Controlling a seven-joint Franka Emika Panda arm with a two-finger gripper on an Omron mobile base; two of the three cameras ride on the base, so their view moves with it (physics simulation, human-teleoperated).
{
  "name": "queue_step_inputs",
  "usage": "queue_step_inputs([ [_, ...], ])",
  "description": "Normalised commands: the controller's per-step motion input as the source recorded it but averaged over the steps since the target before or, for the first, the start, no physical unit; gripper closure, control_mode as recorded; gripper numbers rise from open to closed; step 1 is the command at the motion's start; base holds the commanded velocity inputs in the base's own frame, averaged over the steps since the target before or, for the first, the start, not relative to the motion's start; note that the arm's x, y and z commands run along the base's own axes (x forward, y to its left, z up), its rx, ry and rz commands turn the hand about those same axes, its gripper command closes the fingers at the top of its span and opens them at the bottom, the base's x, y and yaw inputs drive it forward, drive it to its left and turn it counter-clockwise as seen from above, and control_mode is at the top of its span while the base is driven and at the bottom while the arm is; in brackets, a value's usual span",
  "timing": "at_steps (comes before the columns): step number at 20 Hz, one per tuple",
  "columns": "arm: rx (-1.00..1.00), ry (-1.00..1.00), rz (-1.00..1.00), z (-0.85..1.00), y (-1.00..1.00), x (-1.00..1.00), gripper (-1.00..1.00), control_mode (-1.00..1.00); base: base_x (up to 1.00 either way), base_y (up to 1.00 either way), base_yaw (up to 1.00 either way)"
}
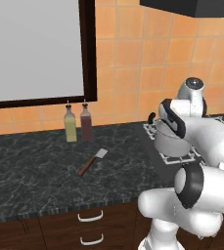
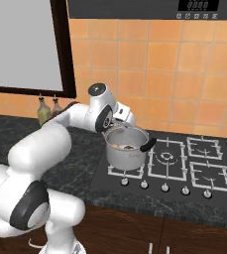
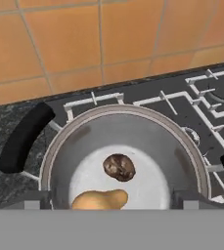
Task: Put the mushroom and squash in the pot. Retrieve the spatula and lightly stir the vegetables in the pot.
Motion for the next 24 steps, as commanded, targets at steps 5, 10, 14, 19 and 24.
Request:
queue_step_inputs([
  [5, -0.09, 0.0, 0.23, 0.81, 1.0, -0.49, -1.0, -1.0, 0.0, 0.0, 0.0],
  [10, -0.08, 0.05, 0.46, 0.34, 1.0, -0.39, -1.0, -1.0, 0.0, 0.0, 0.0],
  [14, -0.15, 0.02, 0.71, 0.0, 1.0, -0.43, -1.0, -1.0, 0.0, 0.0, 0.0],
  [19, -0.17, 0.06, 0.77, -0.09, 0.92, -0.28, -1.0, -1.0, 0.0, 0.0, 0.0],
  [24, -0.03, 0.09, 0.79, -0.24, 0.7, 0.0, -1.0, -1.0, 0.0, 0.0, 0.0],
])
